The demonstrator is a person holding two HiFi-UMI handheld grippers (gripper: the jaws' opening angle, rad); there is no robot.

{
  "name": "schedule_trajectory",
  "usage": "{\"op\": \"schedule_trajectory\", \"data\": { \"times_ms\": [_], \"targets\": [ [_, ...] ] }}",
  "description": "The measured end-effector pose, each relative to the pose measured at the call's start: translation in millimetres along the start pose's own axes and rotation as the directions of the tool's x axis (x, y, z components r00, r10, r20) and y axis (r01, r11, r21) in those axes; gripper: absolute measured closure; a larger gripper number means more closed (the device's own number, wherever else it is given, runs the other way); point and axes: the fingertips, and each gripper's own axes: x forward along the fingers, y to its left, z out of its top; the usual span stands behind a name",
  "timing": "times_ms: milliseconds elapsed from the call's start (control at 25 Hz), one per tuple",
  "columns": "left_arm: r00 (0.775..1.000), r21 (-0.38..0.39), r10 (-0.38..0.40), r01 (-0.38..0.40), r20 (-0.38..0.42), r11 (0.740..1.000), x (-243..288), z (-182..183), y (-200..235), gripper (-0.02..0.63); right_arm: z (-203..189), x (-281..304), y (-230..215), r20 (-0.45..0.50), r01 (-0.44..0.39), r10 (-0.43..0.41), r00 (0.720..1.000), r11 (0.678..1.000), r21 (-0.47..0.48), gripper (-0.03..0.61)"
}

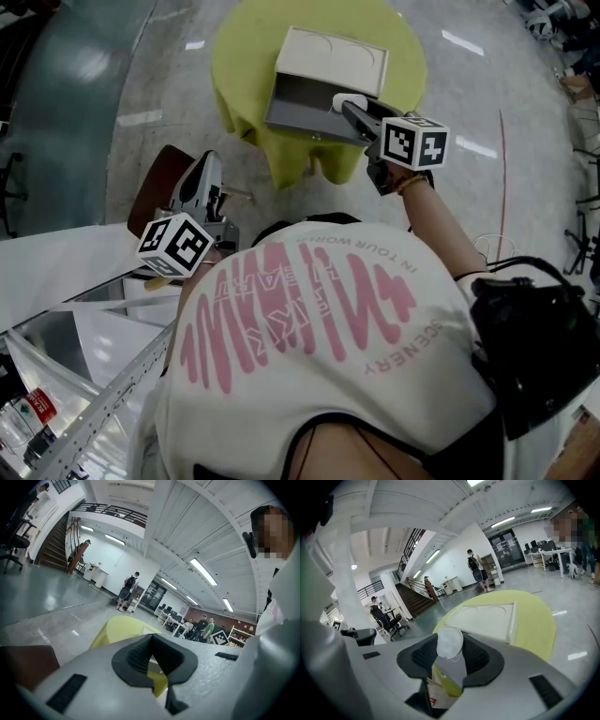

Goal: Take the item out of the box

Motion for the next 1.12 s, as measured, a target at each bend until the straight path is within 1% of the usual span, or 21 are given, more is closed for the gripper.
{"op": "schedule_trajectory", "data": {
  "times_ms": [320, 560, 760, 1120],
  "targets": [
    [0.999, -0.005, -0.038, 0.038, -0.011, 0.999, 3.4, 0.6, -5.6, 0.607, 26.1, -19.6, 20.1, 0.125, -0.055, 0.05, 0.991, 0.998, 0.043, 0.423],
    [0.997, -0.002, -0.074, 0.074, -0.033, 0.997, -3.1, 1.9, -11.4, 0.607, 37.6, -42.2, 38.0, 0.193, -0.046, 0.037, 0.981, 0.998, 0.041, 0.423],
    [0.994, 0.017, -0.099, 0.1, -0.047, 0.995, -14.6, 8.2, -17.7, 0.607, 37.5, -62.9, 50.7, 0.23, -0.029, 0.018, 0.973, 0.999, 0.046, 0.423],
    [0.989, 0.032, -0.137, 0.139, -0.056, 0.99, -48.7, 4.8, -31.6, 0.607, 17.1, -106.7, 82.0, 0.282, -0.023, 0.005, 0.959, 0.998, 0.063, 0.423]
  ]
}}
